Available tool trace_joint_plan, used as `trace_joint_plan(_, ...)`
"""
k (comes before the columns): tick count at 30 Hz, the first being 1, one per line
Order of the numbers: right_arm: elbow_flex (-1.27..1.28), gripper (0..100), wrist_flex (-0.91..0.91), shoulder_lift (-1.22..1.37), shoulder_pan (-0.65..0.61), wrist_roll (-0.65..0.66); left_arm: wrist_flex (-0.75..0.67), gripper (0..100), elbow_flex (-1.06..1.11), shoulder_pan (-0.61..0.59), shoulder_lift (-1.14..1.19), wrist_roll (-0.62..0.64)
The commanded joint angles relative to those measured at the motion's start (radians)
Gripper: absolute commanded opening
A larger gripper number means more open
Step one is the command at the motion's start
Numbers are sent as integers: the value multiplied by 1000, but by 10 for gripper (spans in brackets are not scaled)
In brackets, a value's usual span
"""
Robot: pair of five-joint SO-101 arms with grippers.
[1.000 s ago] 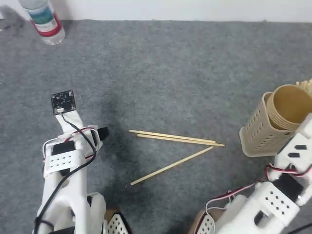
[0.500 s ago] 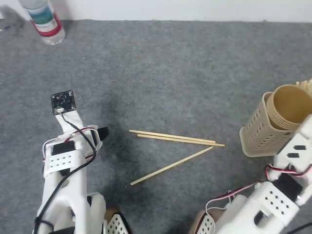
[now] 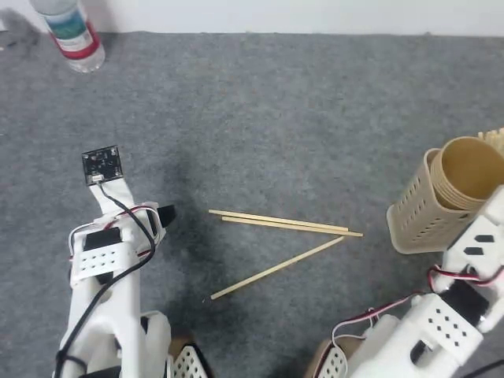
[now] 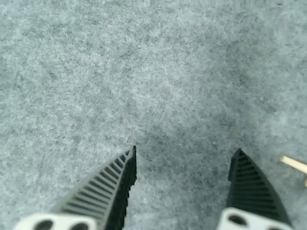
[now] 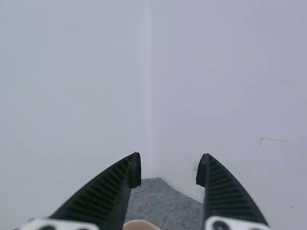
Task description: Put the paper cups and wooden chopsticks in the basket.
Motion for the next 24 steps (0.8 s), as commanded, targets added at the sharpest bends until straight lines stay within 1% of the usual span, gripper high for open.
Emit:
trace_joint_plan(1, -11, 191, 2, -12, -10, 18, -15, 297, -4, 2, -9, 11)
trace_joint_plan(3, -60, 191, 113, -35, -51, 18, -17, 297, -4, 5, -9, 11)
trace_joint_plan(6, -255, 191, 478, -90, -183, 64, -18, 297, -4, 5, -9, 11)
trace_joint_plan(8, -387, 191, 664, -102, -338, 132, -18, 297, -4, 3, -9, 11)
trace_joint_plan(13, -537, 191, 900, -54, -782, 407, -17, 297, -4, 2, -9, 11)
trace_joint_plan(15, -560, 191, 1000, -12, -917, 503, -17, 297, -4, 2, -9, 11)
trace_joint_plan(16, -569, 191, 1043, 16, -964, 534, -17, 297, -4, 2, -9, 11)
trace_joint_plan(18, -583, 191, 1109, 84, -1018, 551, -17, 297, -4, 2, -9, 11)
trace_joint_plan(22, -614, 191, 1213, 271, -1072, 555, -17, 297, -4, 2, -9, 11)
trace_joint_plan(24, -615, 193, 1253, 383, -1106, 583, -17, 297, -4, 2, -9, 11)
